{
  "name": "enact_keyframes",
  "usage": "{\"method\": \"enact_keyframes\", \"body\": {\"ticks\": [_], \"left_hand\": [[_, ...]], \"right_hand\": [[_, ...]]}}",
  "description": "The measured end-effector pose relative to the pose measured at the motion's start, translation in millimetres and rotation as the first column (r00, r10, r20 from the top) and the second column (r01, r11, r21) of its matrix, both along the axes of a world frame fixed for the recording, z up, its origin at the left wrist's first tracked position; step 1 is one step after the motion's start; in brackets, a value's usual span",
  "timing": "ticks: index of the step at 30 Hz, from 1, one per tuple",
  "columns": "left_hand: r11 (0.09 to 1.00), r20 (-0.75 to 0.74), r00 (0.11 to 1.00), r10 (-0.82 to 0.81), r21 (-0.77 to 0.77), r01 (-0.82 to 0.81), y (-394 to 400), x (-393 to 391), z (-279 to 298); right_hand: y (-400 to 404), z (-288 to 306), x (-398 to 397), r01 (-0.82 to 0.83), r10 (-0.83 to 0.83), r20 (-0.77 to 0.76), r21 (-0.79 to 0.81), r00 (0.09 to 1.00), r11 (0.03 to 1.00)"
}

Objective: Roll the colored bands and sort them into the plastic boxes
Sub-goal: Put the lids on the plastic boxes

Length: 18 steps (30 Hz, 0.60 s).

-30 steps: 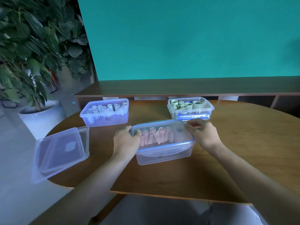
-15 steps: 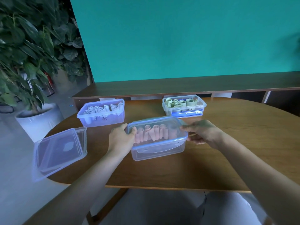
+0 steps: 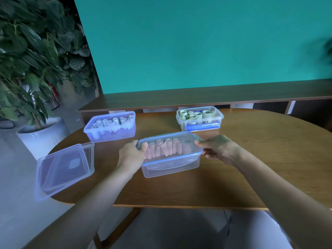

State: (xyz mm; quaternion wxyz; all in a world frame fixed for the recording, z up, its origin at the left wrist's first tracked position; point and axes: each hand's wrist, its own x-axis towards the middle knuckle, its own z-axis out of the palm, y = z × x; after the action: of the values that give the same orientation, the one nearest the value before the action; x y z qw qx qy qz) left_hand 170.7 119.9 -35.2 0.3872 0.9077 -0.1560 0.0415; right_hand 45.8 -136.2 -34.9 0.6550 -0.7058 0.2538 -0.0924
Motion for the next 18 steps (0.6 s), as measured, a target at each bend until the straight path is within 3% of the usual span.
{"method": "enact_keyframes", "body": {"ticks": [11, 18], "left_hand": [[0.988, -0.041, 0.994, 0.105, -0.112, -0.109, -0.7, 3.2, 1.2], [0.991, -0.001, 0.994, 0.112, -0.077, -0.112, 4.2, 4.8, 5.8]], "right_hand": [[8.4, -0.8, 3.5, 0.012, -0.012, 0.001, -0.14, 1.0, 0.99], [-0.2, 5.3, -6.8, -0.127, 0.134, -0.049, 0.127, 0.99, 0.984]]}}
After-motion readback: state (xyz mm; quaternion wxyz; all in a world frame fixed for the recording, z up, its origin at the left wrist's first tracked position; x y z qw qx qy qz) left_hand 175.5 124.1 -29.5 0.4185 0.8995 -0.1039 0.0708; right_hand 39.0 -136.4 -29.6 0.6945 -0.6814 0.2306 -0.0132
